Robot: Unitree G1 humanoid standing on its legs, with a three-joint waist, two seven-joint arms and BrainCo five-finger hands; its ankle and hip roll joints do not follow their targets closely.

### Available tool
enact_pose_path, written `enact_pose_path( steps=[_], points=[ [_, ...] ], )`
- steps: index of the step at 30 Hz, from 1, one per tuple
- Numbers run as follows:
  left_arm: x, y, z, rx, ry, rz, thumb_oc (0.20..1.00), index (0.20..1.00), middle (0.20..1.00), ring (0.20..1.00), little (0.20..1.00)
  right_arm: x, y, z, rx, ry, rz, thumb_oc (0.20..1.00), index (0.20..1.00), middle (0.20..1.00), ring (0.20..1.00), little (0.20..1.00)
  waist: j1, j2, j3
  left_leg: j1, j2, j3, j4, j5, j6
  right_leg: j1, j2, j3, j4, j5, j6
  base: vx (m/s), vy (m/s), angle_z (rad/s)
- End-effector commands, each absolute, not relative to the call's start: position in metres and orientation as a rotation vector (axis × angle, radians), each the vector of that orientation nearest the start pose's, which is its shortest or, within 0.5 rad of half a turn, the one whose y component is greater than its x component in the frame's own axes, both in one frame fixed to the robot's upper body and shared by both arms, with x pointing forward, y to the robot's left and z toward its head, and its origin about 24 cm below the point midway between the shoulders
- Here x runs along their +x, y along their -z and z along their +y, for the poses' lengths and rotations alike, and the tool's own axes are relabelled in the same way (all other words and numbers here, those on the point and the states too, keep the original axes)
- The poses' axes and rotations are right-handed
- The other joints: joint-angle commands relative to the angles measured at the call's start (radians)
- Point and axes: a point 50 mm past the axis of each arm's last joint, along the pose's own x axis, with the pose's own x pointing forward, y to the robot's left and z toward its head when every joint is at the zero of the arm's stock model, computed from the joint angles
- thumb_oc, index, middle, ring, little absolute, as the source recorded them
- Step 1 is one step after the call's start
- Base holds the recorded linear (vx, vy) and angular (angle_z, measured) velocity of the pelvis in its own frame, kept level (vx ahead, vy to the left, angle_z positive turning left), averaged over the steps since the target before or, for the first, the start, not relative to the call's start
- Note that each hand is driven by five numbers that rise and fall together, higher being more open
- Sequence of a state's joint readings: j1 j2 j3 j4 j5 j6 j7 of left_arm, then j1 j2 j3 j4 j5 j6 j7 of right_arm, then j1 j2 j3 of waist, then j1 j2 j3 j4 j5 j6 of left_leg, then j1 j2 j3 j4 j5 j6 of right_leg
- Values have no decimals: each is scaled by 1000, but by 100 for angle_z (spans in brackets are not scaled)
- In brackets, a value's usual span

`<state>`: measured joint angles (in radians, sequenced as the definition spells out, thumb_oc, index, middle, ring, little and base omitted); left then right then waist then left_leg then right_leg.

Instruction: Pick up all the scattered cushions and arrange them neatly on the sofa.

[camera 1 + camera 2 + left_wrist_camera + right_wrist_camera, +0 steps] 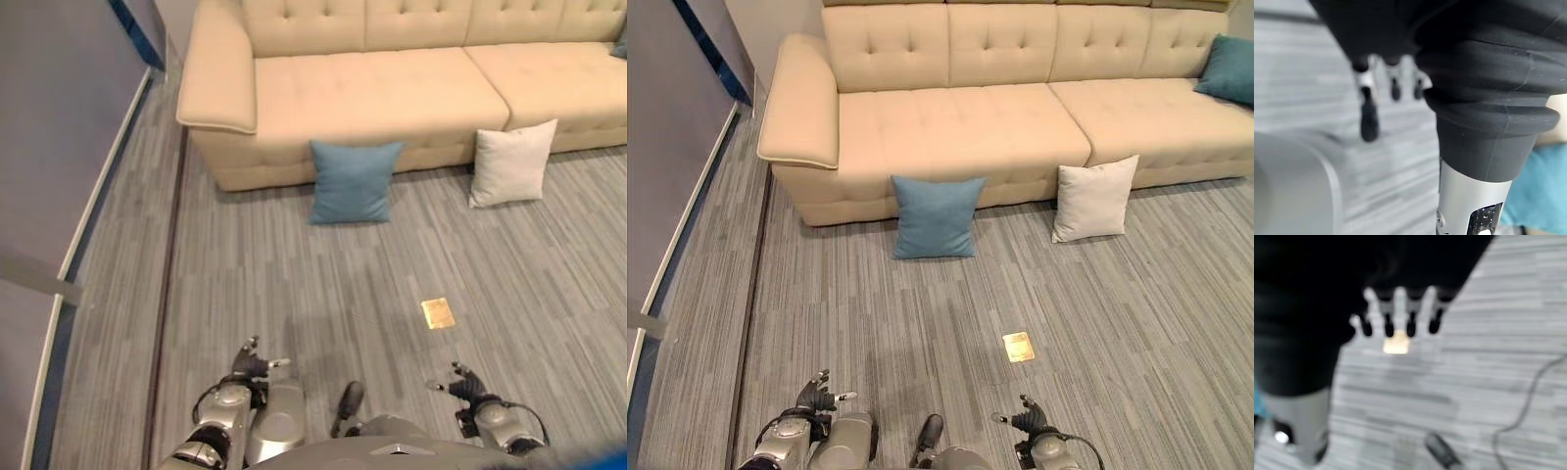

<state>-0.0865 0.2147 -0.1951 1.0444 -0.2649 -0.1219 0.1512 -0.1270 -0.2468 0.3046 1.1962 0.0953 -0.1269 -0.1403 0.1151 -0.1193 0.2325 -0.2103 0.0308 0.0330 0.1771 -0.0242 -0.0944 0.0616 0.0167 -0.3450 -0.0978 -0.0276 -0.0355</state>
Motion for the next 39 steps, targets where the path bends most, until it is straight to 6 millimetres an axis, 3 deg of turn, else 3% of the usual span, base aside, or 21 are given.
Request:
enact_pose_path(
  steps=[1,3,5,9,10,11,12,13,16,18,20,24,29,33,34,36,39],
  points=[
    [173,126,222,156,-202,813,1000,1000,1000,1000,1000,149,139,-234,-406,79,934,1000,1000,1000,1000,1000,26,15,-2,40,-50,12,-97,86,47,51,-35,72,30,15,116,290,71,8],
    [170,128,225,153,-215,826,1000,1000,1000,1000,1000,150,139,-232,-396,75,930,1000,1000,1000,1000,1000,43,11,-5,6,-45,29,-128,141,35,80,-24,84,22,1,120,269,104,4],
    [166,129,228,144,-226,838,1000,1000,1000,1000,1000,149,141,-225,-383,58,935,1000,1000,1000,1000,1000,46,-3,-23,37,-49,44,-135,114,49,82,-30,85,37,-10,127,259,151,-23],
    [160,132,230,142,-239,855,1000,1000,1000,1000,1000,151,142,-216,-372,31,929,1000,1000,1000,1000,1000,64,-18,-38,65,-71,11,-119,75,76,80,-63,82,117,-25,156,220,179,-13],
    [157,133,231,147,-239,867,1000,1000,1000,1000,1000,153,142,-212,-371,17,923,1000,1000,1000,1000,1000,75,-18,-37,101,-80,6,-123,53,98,47,-100,81,233,14,183,243,253,27],
    [157,133,231,147,-238,867,1000,1000,1000,1000,1000,153,142,-212,-371,17,923,1000,1000,1000,1000,1000,75,-18,-39,99,-80,6,-123,54,98,45,-100,80,232,15,183,271,298,2],
    [161,130,234,169,-228,854,1000,1000,1000,1000,1000,162,138,-208,-361,9,890,1000,1000,1000,1000,1000,62,-12,-24,138,-90,-11,-126,32,123,-26,-131,102,393,108,210,245,246,-3],
    [163,129,236,177,-228,853,1000,1000,1000,1000,1000,167,136,-206,-359,5,869,1000,1000,1000,1000,1000,51,-3,-17,156,-86,-16,-127,22,132,-51,-137,101,457,134,214,314,307,-13],
    [164,128,241,194,-230,854,1000,1000,1000,1000,1000,172,133,-203,-359,-9,845,1000,1000,1000,1000,1000,35,21,-10,211,-75,-33,-140,-6,146,-138,-147,88,537,135,198,240,162,39],
    [167,126,243,190,-242,843,1000,1000,1000,1000,1000,174,132,-203,-358,-11,835,1000,1000,1000,1000,1000,15,26,-9,255,-79,-55,-163,-11,144,-186,-119,89,479,125,188,291,79,2],
    [169,124,244,195,-237,836,1000,1000,1000,1000,1000,178,130,-203,-360,-17,820,1000,1000,1000,1000,1000,-4,18,-2,294,-92,-77,-174,-19,135,-222,-100,87,335,121,179,307,8,3],
    [167,126,247,195,-256,849,1000,1000,1000,1000,1000,182,128,-202,-372,-30,808,1000,1000,1000,1000,1000,-35,16,-1,357,-92,-118,-167,-61,111,-239,-89,112,109,168,197,343,-7,33],
    [154,133,243,178,-254,892,1000,1000,1000,1000,1000,174,132,-205,-385,-38,835,1000,1000,1000,1000,1000,-42,18,-38,407,-83,-142,-138,-80,94,-200,-76,119,111,167,173,287,-25,30],
    [154,133,243,178,-254,892,1000,1000,1000,1000,1000,173,132,-205,-385,-38,835,1000,1000,1000,1000,1000,-42,19,-38,407,-82,-142,-138,-81,94,-200,-75,119,111,167,173,134,-53,5],
    [151,136,239,180,-236,907,1000,1000,1000,1000,1000,169,132,-212,-378,-9,840,1000,1000,1000,1000,1000,-30,18,-30,299,-36,-130,162,37,0,-114,-57,98,110,115,117,427,-240,-20],
    [160,131,237,167,-229,875,1000,1000,1000,1000,1000,173,129,-215,-367,16,823,1000,1000,1000,1000,1000,-14,-4,6,200,-32,-94,294,52,4,-87,-67,84,103,97,99,270,-211,59],
    [164,130,237,166,-229,869,1000,1000,1000,1000,1000,174,129,-215,-359,24,826,1000,1000,1000,1000,1000,-6,-9,13,175,-22,-74,299,39,17,-73,-61,82,95,82,93,42,-40,36]
  ],
)
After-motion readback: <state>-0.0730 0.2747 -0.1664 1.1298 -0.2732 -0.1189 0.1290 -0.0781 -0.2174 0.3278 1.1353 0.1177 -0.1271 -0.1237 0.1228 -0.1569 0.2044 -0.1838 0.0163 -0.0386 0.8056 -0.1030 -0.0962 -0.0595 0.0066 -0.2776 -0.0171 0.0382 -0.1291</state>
